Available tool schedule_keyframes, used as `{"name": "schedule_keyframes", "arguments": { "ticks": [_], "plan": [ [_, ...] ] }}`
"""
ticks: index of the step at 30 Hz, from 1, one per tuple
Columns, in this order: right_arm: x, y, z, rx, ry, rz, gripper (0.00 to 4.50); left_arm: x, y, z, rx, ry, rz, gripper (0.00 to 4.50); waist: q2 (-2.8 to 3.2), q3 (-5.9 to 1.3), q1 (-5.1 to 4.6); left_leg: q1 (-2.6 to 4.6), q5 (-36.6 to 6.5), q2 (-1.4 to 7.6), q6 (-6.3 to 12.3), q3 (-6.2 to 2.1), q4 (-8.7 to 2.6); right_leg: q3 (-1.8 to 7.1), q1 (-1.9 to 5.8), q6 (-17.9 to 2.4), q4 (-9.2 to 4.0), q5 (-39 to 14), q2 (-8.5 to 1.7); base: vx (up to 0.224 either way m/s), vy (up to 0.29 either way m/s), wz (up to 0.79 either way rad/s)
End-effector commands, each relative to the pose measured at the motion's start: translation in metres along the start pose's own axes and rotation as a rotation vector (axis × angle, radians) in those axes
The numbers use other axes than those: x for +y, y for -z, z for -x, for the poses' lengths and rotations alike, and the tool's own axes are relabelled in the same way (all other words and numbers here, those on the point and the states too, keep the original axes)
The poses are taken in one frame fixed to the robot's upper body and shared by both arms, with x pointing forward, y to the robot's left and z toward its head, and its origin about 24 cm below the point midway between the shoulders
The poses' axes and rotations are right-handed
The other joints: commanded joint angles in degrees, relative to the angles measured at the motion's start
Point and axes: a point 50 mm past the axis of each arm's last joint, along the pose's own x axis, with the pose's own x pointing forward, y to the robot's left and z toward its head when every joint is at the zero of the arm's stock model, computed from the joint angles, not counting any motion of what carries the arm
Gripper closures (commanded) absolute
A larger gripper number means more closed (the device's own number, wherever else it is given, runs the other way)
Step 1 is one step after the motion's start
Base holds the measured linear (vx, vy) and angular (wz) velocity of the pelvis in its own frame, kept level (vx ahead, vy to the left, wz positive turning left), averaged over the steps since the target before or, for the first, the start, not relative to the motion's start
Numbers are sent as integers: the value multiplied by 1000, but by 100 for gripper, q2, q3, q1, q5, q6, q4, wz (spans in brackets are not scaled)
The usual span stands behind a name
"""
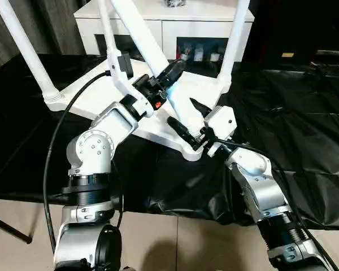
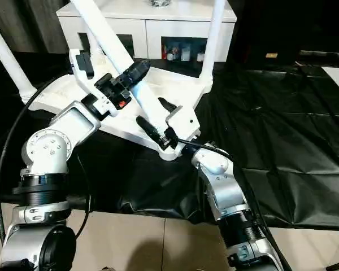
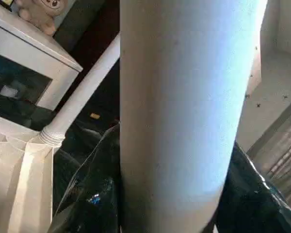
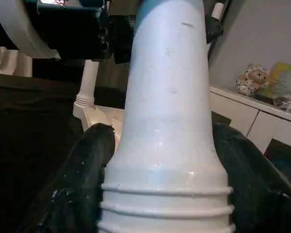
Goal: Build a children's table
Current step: Rotate leg to tighten
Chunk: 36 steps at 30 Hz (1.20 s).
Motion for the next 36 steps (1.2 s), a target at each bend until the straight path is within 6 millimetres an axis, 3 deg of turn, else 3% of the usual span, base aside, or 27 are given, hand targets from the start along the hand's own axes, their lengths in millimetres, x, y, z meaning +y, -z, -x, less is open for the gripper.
{"name": "schedule_keyframes", "arguments": {
  "ticks": [1,6,9,14,15,19,26,36],
  "plan": [
    [-2,-6,-2,-7,-3,37,178,2,-3,-1,1,-23,-19,251,-80,-439,26,65,-875,54,483,13,-362,111,402,-1230,-351,-809,-126,0,0,0],
    [-2,-6,-3,-13,-10,29,178,3,-7,0,-14,-27,-30,254,-94,-437,22,65,-859,54,506,18,-358,113,404,-1253,-348,-777,-126,0,0,0],
    [-5,-11,-5,-43,-16,-78,106,5,-11,0,-10,-29,-55,255,-91,-437,17,67,-876,45,557,18,-357,112,411,-1262,-348,-800,-118,0,0,0],
    [-14,-16,-8,6,-92,-341,62,7,-16,0,15,-21,-104,255,-67,-444,8,88,-807,53,583,-3,-363,107,419,-1291,-329,-680,-103,0,0,0],
    [-20,-17,-9,40,-141,-463,60,8,-18,0,27,-16,-127,255,-69,-444,9,96,-798,40,592,-1,-361,107,426,-1336,-329,-651,-94,0,0,0],
    [-46,-27,-7,53,-158,-547,60,7,-21,-2,58,14,-161,255,-52,-461,59,114,-749,63,492,6,-348,114,407,-1390,-313,-579,-126,0,0,0],
    [-83,-25,1,289,-128,-700,60,4,-16,-4,124,65,-177,255,-81,-480,167,94,-499,38,362,27,-314,116,431,-1488,-276,-391,-145,0,0,0],
    [-87,-32,0,286,-160,-757,60,4,-14,-5,140,86,-175,255,-93,-483,198,90,-554,55,302,26,-310,104,431,-1455,-277,-494,-162,0,0,0]
  ]
}}
